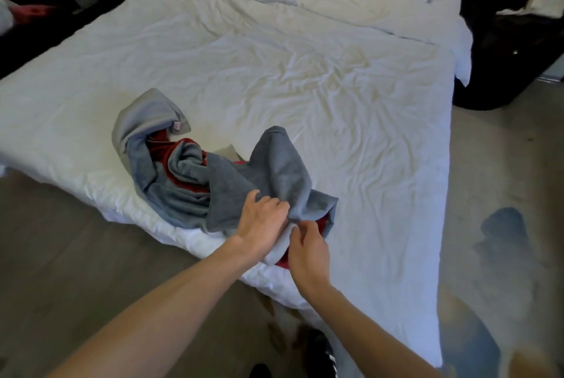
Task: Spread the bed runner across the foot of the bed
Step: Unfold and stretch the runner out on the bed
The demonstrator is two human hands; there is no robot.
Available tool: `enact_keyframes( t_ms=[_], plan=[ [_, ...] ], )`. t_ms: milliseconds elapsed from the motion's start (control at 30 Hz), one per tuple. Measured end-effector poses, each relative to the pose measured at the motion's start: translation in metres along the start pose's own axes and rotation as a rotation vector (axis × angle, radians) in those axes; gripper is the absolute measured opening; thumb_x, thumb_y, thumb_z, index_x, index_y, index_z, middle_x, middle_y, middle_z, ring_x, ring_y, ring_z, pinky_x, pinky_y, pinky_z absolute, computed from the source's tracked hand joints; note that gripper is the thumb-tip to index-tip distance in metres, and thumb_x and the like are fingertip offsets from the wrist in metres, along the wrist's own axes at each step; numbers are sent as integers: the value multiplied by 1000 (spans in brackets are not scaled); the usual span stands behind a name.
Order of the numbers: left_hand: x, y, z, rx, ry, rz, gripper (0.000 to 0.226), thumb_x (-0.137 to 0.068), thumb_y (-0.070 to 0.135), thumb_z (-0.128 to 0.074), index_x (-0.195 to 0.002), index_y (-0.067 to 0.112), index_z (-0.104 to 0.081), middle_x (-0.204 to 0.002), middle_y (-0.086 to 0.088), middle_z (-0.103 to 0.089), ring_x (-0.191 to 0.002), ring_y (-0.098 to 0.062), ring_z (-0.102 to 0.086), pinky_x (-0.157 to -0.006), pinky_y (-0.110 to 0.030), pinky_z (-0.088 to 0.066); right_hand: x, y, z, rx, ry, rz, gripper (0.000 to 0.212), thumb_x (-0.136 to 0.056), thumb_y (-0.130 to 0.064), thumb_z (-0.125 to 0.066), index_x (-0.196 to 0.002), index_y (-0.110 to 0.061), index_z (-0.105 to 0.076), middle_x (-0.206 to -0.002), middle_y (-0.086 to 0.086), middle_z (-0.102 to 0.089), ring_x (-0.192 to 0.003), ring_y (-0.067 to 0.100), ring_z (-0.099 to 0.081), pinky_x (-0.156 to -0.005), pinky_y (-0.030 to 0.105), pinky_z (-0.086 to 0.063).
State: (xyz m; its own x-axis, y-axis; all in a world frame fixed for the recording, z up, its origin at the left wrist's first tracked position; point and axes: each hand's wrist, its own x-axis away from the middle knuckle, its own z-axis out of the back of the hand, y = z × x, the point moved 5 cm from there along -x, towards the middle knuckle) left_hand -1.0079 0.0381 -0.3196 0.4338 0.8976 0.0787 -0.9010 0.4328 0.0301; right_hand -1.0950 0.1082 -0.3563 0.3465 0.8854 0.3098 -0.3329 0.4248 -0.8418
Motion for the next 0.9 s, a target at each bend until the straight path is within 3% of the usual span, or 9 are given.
enact_keyframes(
  t_ms=[100, 233, 400, 500, 567, 633, 700, 900],
  plan=[
    [9, 28, -10, 87, -25, 64, 19, -93, 25, -42, -83, 20, -57, -84, 1, -67, -87, -19, -60, -99, -32, -28, 1, 22, 11, -116, -128, -107, 23, -95, -22, -41, -82, -24, -59, -77, -5, -65, -74, 12, -63, -65, 25, -54],
    [13, 64, -24, 155, -35, 151, 16, -90, 27, -47, -90, 16, -59, -84, -5, -69, -82, -26, -61, -87, -31, -34, 7, 47, 32, -127, -266, -77, 24, -89, -9, -46, -77, -24, -61, -74, -6, -67, -73, 6, -63, -61, 16, -47],
    [9, 120, -36, 232, -33, 236, 15, -90, 29, -53, -93, 16, -60, -81, -5, -69, -80, -26, -61, -84, -31, -35, 7, 84, 76, -162, -318, -81, 13, -88, -12, -58, -88, -24, -61, -85, -10, -68, -83, 5, -65, -71, 15, -52],
    [4, 160, -42, 290, -1, 267, 18, -89, 28, -54, -105, 19, -54, -78, -1, -70, -80, -21, -64, -94, -31, -30, 1, 105, 105, -161, -226, -128, 16, -88, -6, -54, -94, -18, -62, -87, -6, -68, -82, 7, -64, -70, 21, -54],
    [2, 182, -44, 306, 13, 276, 28, -89, 28, -55, -114, 21, -46, -76, 1, -70, -79, -19, -64, -98, -33, -29, -1, 116, 123, -137, -131, -146, 20, -88, -2, -49, -84, -18, -60, -76, -8, -64, -67, 3, -58, -54, 10, -44],
    [0, 201, -45, 317, 23, 276, 33, -88, 27, -54, -119, 20, -43, -75, 1, -69, -81, -19, -64, -100, -34, -27, -2, 126, 139, -100, -49, -163, 29, -86, 0, -47, -68, -22, -52, -64, -10, -56, -53, 2, -47, -44, 9, -35],
    [-2, 214, -48, 357, 23, 262, 33, -88, 28, -53, -120, 21, -44, -75, 1, -69, -82, -18, -64, -100, -34, -28, -2, 135, 152, -43, -13, -173, 31, -86, 0, -46, -64, -22, -49, -62, -9, -54, -52, 4, -45, -45, 11, -32],
    [1, 234, -59, 448, 7, 144, 34, -92, 36, -50, -123, 22, -51, -100, 5, -69, -96, -16, -63, -92, -36, -40, -7, 160, 197, 116, 81, -126, 16, -96, -16, -48, -84, -19, -59, -74, -3, -61, -63, 6, -52, -53, 16, -33]
  ],
)
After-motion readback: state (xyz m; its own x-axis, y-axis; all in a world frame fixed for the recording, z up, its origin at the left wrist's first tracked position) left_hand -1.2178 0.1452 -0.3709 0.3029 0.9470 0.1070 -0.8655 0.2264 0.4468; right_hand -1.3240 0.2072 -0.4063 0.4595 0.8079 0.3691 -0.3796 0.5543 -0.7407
